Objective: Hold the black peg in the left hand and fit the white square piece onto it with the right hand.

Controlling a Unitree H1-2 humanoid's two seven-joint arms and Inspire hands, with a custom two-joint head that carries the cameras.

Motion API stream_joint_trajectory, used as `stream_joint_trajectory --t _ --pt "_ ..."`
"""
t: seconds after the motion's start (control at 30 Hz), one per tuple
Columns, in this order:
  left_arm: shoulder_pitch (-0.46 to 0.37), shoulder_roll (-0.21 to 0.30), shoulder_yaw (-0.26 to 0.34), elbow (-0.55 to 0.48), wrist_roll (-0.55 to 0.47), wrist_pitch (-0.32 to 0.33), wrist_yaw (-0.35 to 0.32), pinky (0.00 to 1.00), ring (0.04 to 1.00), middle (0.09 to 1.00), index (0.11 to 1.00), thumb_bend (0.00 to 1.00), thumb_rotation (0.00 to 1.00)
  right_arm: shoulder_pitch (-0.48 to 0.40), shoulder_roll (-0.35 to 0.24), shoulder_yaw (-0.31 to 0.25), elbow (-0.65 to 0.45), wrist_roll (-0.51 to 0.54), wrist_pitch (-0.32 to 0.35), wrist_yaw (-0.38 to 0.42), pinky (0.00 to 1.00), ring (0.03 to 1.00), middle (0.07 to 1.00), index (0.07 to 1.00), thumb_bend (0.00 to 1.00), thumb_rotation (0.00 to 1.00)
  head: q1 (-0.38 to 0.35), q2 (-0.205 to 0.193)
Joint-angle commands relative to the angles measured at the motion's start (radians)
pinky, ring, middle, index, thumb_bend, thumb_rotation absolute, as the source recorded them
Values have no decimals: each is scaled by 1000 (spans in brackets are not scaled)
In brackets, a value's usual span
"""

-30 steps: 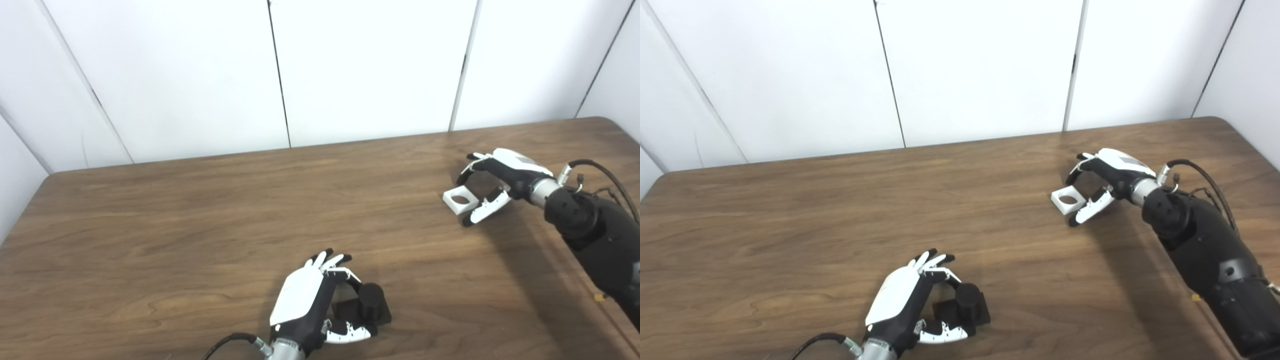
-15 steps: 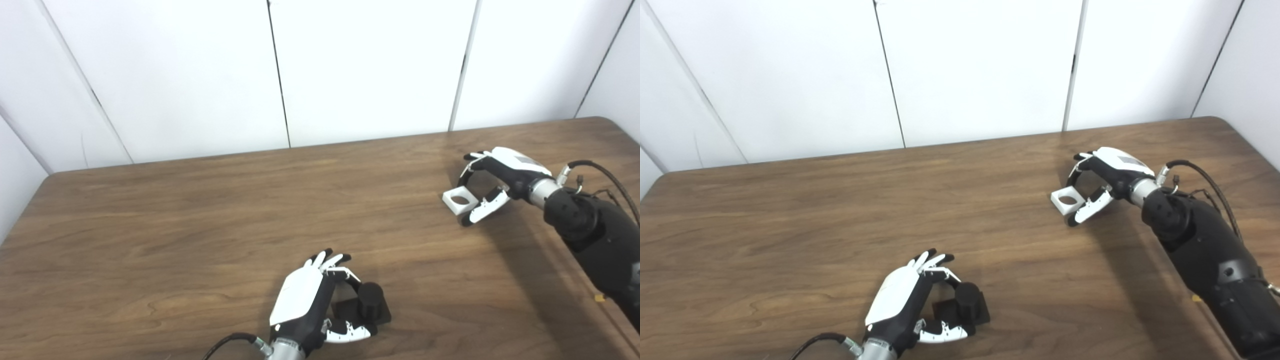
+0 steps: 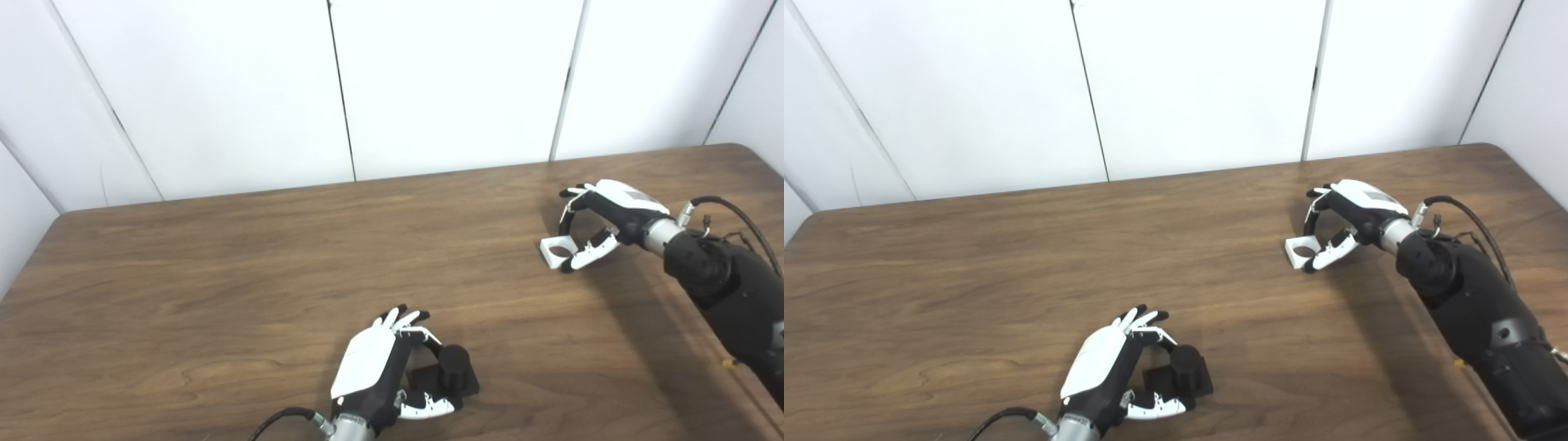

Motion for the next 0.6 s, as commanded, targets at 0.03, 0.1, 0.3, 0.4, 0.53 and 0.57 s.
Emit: stream_joint_trajectory --t 0.03,0.1,0.3,0.4,0.53,0.57 --pt "-13 0 6 6 24 0 11 1000 995 906 490 516 78 -23 -3 5 -10 -16 9 -9 987 1000 930 493 521 154 0 1" --pt "-13 0 6 6 23 -1 12 1000 994 907 490 516 78 -22 -3 5 -13 -15 12 -7 988 1000 931 493 522 155 -3 2" --pt "-15 0 6 4 26 3 8 1000 994 906 490 516 80 -13 -8 7 -38 -21 15 -7 995 1000 934 494 523 158 -1 3" --pt "-12 0 8 -1 22 4 6 1000 997 907 490 516 79 -3 -14 2 -64 -20 8 -11 985 1000 931 494 523 158 1 3" --pt "-11 4 14 -4 17 7 3 1000 998 906 490 517 75 22 -18 -22 -134 -7 28 -4 989 1000 933 493 523 159 -3 3" --pt "-11 6 15 -5 20 12 -1 1000 998 906 490 517 74 30 -19 -30 -160 -2 37 0 993 1000 935 493 523 159 -3 3"
